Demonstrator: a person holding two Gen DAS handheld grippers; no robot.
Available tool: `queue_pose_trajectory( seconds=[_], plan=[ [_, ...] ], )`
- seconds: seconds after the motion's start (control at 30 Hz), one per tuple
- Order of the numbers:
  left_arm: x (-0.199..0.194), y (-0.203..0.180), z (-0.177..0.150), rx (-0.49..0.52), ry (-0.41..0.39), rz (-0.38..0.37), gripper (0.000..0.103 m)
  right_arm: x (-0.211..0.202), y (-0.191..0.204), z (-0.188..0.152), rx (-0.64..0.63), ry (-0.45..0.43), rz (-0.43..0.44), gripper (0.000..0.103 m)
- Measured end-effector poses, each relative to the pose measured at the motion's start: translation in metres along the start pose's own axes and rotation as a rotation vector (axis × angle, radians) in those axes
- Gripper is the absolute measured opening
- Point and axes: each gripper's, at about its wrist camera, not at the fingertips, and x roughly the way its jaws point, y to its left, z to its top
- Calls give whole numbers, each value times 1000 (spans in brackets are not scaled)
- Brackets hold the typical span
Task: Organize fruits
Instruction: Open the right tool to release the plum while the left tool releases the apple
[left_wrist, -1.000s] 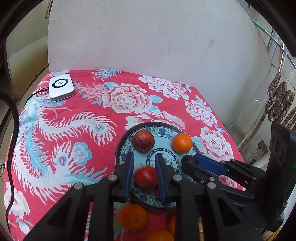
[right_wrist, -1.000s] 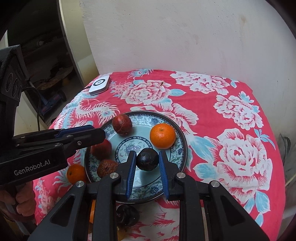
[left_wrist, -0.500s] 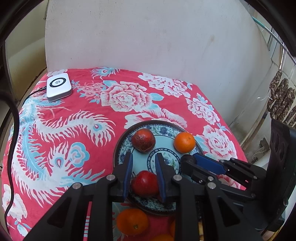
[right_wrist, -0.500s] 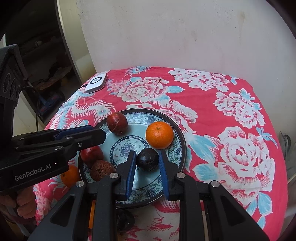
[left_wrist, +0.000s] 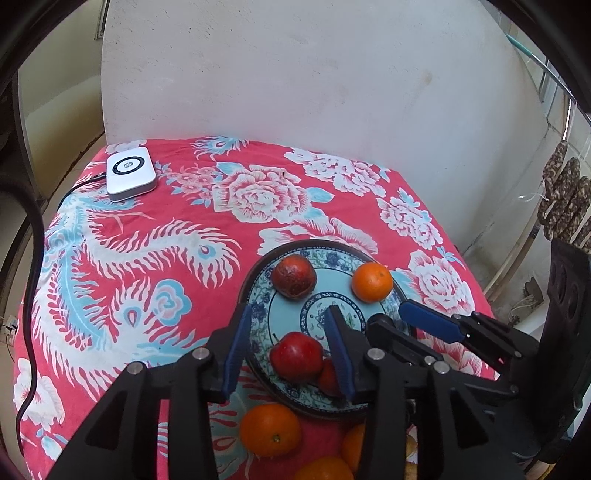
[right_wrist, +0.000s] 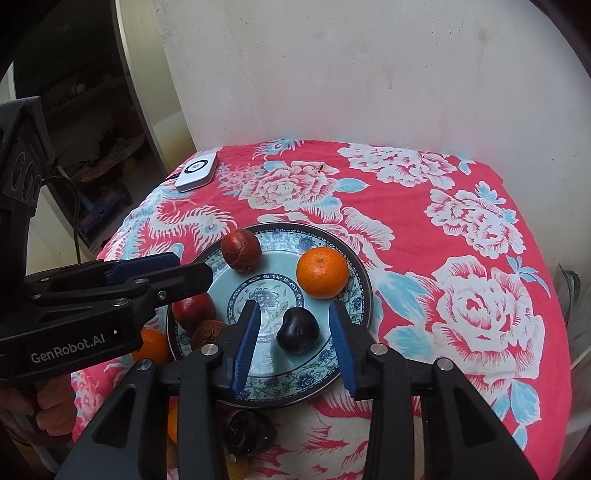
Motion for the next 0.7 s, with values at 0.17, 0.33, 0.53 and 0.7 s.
queue_pose_trajectory(
  seconds=[0.17, 0.33, 0.53, 0.7],
  plan=[
    [-6, 0, -3, -1, -2, 17, 49, -7, 2, -2, 2, -6, 3, 44],
    [-15, 0, -7, -1, -14, 37, 58, -17, 6, -5, 3, -15, 8, 46],
    [-26, 3, -12, -10, -19, 53, 59, -28, 11, -9, -6, -21, 9, 46],
    [-36, 8, -17, -27, -16, 62, 59, -37, 14, -14, -5, -26, 7, 46]
  ],
)
